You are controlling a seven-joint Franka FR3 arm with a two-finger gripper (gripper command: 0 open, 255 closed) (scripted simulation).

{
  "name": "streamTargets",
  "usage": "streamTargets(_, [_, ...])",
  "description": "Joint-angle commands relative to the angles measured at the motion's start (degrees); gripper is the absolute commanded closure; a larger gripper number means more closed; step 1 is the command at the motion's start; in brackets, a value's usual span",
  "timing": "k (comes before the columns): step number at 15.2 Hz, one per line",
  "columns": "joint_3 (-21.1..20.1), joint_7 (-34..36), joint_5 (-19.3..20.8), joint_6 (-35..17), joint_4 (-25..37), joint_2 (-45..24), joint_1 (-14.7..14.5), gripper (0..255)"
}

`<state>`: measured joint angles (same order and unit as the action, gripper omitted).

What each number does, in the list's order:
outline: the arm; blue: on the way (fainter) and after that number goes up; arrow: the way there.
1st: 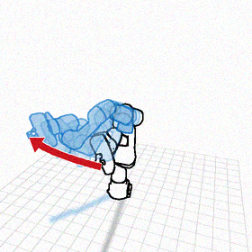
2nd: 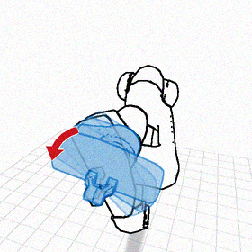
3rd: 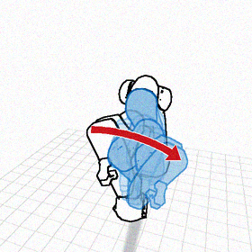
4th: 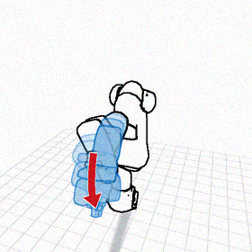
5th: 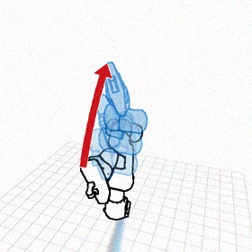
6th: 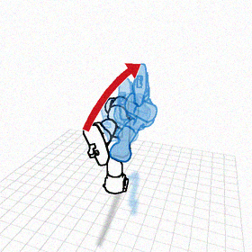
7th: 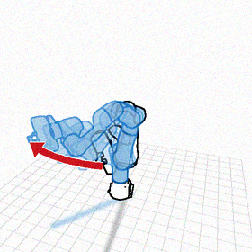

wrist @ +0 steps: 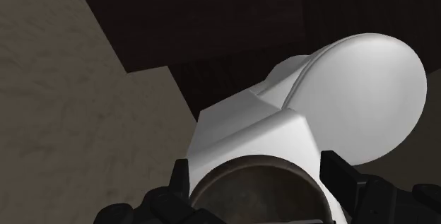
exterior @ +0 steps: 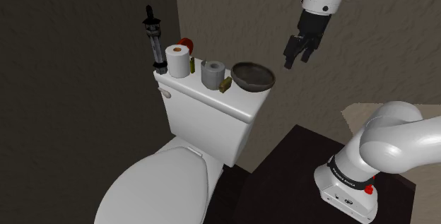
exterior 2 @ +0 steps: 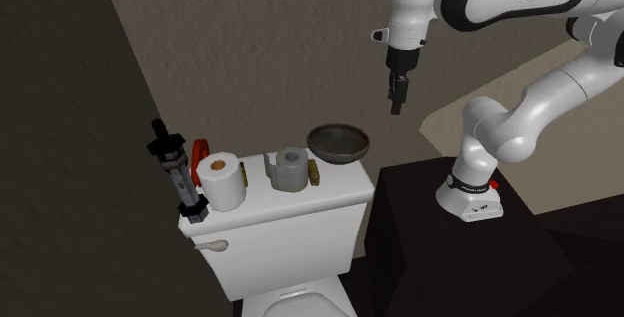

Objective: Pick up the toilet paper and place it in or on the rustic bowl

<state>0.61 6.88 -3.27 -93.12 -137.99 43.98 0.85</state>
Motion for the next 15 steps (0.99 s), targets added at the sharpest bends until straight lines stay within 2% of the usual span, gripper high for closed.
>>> streamTargets(1, [0.0,0.0,0.0,0.0,0.0,0.0,0.0,0])
streamTargets(8, [-3.46,3.87,-1.28,-8.12,7.33,-15.27,-0.97,0])
streamTargets(15, [-6.3,7.95,-0.66,-12.93,18.25,-30.9,-1.53,0])
